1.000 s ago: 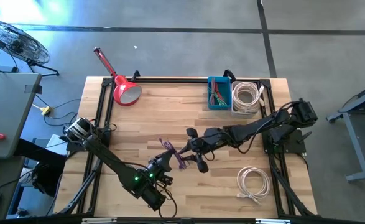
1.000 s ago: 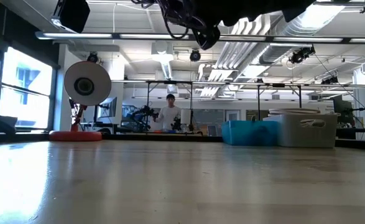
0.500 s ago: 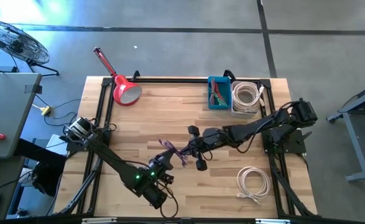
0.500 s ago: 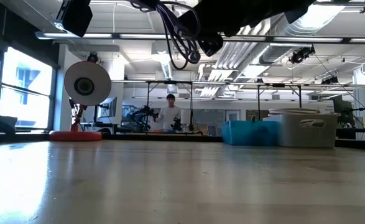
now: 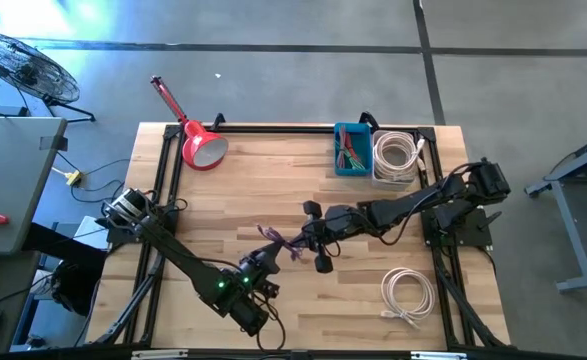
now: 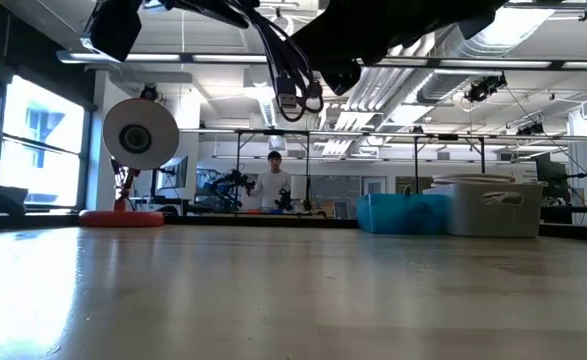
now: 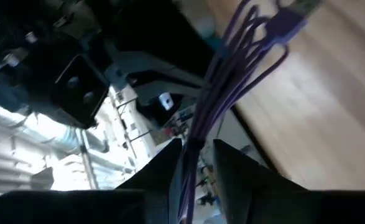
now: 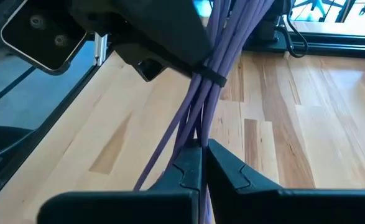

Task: Pick & Place USB Port
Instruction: Put the purple charger cable into the blue bin

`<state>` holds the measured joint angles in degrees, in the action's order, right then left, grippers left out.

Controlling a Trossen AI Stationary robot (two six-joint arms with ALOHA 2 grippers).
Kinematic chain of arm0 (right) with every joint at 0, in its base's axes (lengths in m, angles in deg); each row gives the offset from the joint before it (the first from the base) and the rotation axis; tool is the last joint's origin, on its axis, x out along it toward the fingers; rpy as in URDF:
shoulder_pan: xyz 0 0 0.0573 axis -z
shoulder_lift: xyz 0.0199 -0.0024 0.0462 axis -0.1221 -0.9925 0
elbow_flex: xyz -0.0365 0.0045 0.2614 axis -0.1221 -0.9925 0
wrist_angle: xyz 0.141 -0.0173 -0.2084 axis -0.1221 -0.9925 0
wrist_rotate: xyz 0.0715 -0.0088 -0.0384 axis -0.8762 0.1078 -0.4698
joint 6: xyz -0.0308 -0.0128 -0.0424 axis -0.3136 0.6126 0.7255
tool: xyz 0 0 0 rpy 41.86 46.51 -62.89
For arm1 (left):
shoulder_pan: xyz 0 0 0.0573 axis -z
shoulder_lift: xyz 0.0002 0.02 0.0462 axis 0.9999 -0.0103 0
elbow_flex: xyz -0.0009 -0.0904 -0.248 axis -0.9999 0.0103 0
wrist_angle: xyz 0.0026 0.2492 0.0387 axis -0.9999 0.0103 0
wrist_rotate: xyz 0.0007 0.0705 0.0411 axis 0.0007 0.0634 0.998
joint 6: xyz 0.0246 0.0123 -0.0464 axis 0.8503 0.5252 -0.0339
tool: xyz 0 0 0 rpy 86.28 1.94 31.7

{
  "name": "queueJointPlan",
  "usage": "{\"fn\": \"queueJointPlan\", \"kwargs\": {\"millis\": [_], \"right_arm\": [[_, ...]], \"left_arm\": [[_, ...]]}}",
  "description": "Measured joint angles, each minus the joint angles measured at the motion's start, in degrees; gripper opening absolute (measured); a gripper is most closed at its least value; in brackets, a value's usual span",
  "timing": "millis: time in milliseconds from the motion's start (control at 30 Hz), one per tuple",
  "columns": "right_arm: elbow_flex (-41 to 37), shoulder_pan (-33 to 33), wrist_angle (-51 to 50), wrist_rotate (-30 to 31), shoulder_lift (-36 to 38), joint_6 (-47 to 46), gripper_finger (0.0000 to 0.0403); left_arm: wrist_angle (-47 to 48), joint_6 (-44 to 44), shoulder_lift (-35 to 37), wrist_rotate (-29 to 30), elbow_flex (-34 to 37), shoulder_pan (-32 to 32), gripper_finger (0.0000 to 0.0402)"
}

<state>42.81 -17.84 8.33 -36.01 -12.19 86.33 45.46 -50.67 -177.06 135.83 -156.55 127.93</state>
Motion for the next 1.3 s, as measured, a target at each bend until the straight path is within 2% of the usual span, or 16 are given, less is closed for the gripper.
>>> {"fn": "queueJointPlan", "kwargs": {"millis": [267,533,733,933,1033,1167,1300], "right_arm": [[0.00,-0.02,-0.44,1.04,-0.02,0.00,0.0001],[0.02,-0.02,-6.50,9.93,-0.02,0.43,0.0000],[0.01,-0.02,-11.95,17.25,0.85,1.00,0.0000],[0.02,-0.02,-18.48,21.98,4.59,0.13,0.0000],[0.02,-0.04,-21.46,25.65,7.25,-0.05,0.0000],[0.02,-0.03,-28.11,34.17,11.30,-0.46,0.0000],[0.07,1.89,-37.58,45.04,15.91,-1.68,0.0000]], "left_arm": [[0.09,0.02,0.00,-10.71,-0.06,0.00,0.0084],[0.96,-0.94,-0.01,-12.92,-0.06,1.69,0.0085],[-0.32,-17.48,1.04,-10.06,-0.05,2.67,0.0085],[1.28,-27.94,6.56,-10.21,-0.06,2.80,0.0085],[4.97,-38.55,10.08,-10.30,-0.06,2.70,0.0085],[11.81,-59.11,14.69,-13.44,-0.06,1.01,0.0085],[18.05,-67.91,16.53,-16.75,-0.09,-1.57,0.0085]]}}
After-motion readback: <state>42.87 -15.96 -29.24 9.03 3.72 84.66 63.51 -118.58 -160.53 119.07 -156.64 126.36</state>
